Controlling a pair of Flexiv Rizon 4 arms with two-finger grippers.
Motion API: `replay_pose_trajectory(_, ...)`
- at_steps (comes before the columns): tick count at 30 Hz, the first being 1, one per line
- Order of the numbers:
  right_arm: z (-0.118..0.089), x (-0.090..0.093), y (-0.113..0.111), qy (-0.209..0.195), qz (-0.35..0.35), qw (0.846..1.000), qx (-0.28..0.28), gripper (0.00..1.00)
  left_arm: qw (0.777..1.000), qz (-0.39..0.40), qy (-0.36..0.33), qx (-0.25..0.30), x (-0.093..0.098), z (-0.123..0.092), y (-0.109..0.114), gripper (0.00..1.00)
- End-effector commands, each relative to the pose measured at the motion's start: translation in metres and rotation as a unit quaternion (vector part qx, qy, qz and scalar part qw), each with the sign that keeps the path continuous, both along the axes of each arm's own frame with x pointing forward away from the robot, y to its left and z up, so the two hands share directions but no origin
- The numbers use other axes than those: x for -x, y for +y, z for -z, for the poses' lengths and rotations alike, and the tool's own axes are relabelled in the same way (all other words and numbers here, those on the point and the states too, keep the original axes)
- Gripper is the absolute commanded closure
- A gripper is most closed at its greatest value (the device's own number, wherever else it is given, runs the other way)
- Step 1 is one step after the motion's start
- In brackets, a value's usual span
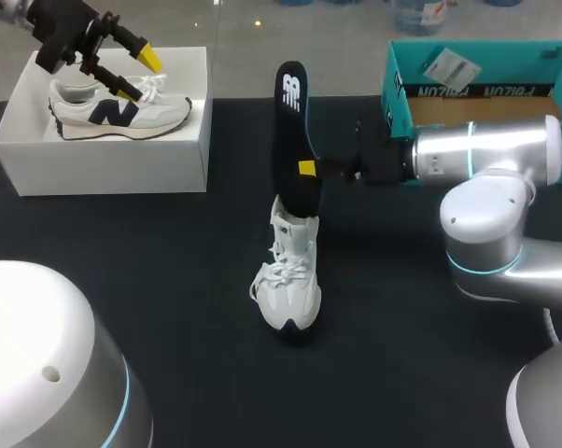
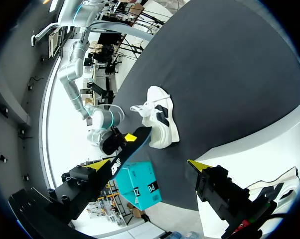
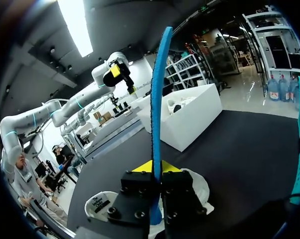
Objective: Take the shoe out of the shoebox, open the shoe tongue, remove and reinsert the insole, then place the shoe into the shoebox
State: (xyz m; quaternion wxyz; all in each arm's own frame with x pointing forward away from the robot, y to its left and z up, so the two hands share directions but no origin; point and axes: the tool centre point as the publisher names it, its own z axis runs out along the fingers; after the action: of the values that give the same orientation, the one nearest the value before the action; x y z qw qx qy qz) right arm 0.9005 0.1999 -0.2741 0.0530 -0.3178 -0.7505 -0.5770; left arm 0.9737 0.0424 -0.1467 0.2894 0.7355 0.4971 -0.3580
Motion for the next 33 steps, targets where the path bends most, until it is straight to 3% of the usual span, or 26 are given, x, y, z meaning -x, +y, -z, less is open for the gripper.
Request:
replay_pose_trajectory(1,-0.014,-0.009,-0.008,-0.001,-0.004,1.000,0.015,1.00,1.000,0.001,0.000,-0.001,-0.001,0.000,0.001,0.00)
replay_pose_trajectory(7,-0.011,-0.015,-0.016,-0.003,0.001,1.000,0.021,1.00,1.000,0.001,0.000,-0.001,-0.001,0.000,0.001,0.00)
replay_pose_trajectory(14,0.009,-0.001,-0.014,0.022,0.005,1.000,0.012,1.00,1.000,0.001,0.000,-0.001,-0.001,0.000,0.001,0.00)
replay_pose_trajectory(19,0.004,0.003,-0.010,0.022,0.000,1.000,0.009,1.00,1.000,0.001,0.000,-0.001,-0.001,0.000,0.001,0.00)
replay_pose_trajectory(26,-0.023,-0.016,-0.007,-0.019,-0.015,1.000,-0.018,1.00,1.000,0.001,0.000,-0.001,-0.001,0.000,0.001,0.00)
replay_pose_trajectory(33,-0.017,-0.030,0.008,-0.041,-0.045,0.997,-0.054,1.00,1.000,0.001,0.000,-0.001,-0.001,0.000,0.001,0.00)
